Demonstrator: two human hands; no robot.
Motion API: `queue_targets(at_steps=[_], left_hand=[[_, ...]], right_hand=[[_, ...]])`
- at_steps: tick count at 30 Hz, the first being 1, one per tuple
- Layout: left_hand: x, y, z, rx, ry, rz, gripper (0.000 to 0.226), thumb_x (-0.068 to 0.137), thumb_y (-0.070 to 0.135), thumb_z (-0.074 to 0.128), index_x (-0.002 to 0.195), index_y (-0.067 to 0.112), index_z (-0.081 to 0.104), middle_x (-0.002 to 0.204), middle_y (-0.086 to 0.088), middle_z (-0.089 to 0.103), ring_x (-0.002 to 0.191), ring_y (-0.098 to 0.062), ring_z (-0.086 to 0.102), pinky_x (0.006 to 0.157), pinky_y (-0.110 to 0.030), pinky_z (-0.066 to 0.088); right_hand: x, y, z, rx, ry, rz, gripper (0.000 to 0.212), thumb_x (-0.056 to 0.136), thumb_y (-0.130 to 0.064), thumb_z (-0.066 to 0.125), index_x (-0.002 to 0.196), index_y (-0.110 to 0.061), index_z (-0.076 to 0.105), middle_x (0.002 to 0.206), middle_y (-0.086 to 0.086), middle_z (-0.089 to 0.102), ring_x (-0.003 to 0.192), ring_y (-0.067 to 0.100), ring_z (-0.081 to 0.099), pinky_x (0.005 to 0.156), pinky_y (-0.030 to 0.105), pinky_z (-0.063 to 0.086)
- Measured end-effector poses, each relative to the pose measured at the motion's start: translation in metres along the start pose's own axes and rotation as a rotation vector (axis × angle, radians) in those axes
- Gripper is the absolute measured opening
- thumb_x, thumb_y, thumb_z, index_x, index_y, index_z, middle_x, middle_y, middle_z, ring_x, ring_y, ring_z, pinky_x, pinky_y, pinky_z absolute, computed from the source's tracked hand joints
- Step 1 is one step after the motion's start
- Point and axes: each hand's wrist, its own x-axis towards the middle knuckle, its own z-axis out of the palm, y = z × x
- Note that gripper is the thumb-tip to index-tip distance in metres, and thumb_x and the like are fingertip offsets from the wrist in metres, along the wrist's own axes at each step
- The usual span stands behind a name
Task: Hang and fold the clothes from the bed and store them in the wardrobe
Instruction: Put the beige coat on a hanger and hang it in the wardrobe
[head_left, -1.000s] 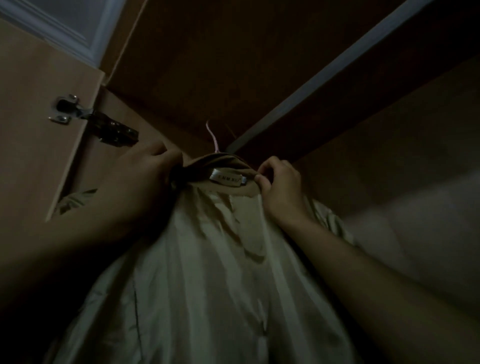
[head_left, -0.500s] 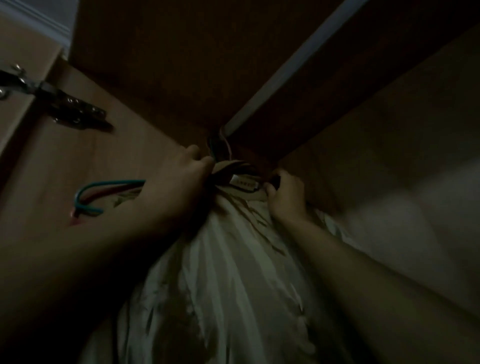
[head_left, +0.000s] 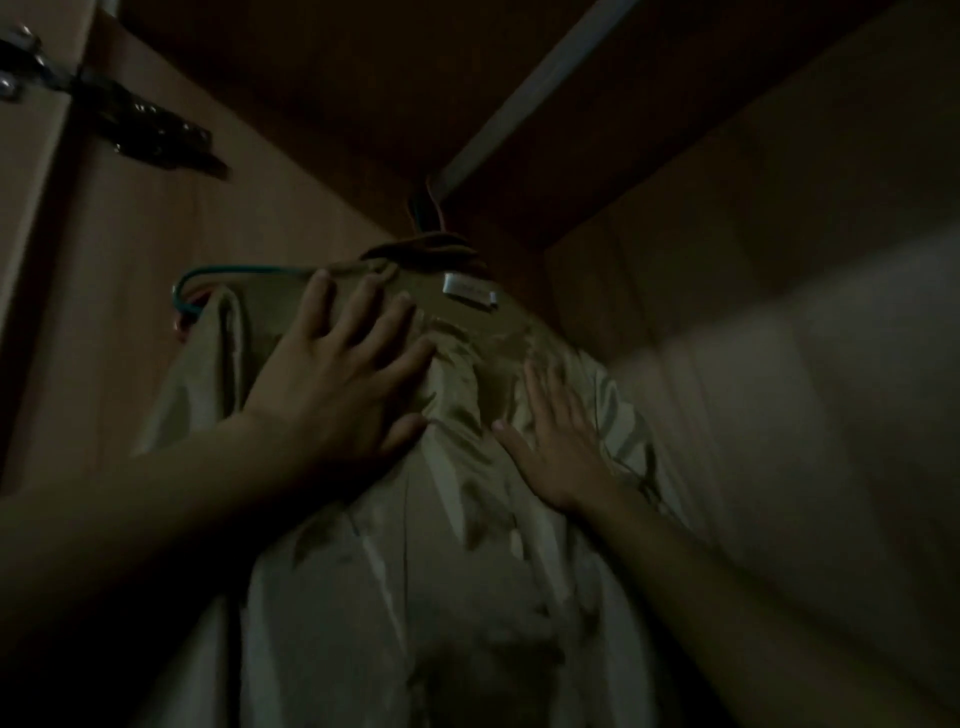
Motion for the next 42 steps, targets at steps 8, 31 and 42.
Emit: queue_targets(at_steps=[8,31,42], left_hand=[[-0.06,0.031,-0.036,-0.151,-0.073,0.047,0.091,0.079,0.071,-0.014,0.156,0.028,0.01,0.165,-0.009,0.008,0.15,-0.035,0.004,0.117,-0.063,0.001],[-0.173,-0.006,-0.161,-0.739,-0.031,0.075,0.074,0.091,0.071,0.019,0.147,0.024,0.035,0.156,-0.01,0.031,0.145,-0.032,0.023,0.116,-0.059,0.014],[-0.271,-0.044,-0.193,-0.986,-0.112,0.114,0.072,0.094,0.068,0.017,0.146,0.023,0.037,0.155,-0.01,0.033,0.147,-0.031,0.021,0.117,-0.058,0.016]], right_hand=[[-0.046,-0.019,-0.035,0.048,-0.037,0.019,0.08,0.092,-0.073,0.023,0.154,-0.035,-0.01,0.165,0.004,-0.005,0.151,0.029,-0.002,0.122,0.05,0.003],[-0.234,-0.142,-0.19,-0.315,-0.052,0.166,0.07,0.096,-0.055,0.046,0.153,-0.022,0.023,0.158,0.009,0.026,0.146,0.03,0.02,0.117,0.048,0.024],[-0.329,-0.272,-0.25,-0.514,-0.149,0.157,0.063,0.098,-0.047,0.049,0.15,-0.015,0.032,0.15,0.015,0.035,0.139,0.03,0.027,0.114,0.038,0.023]])
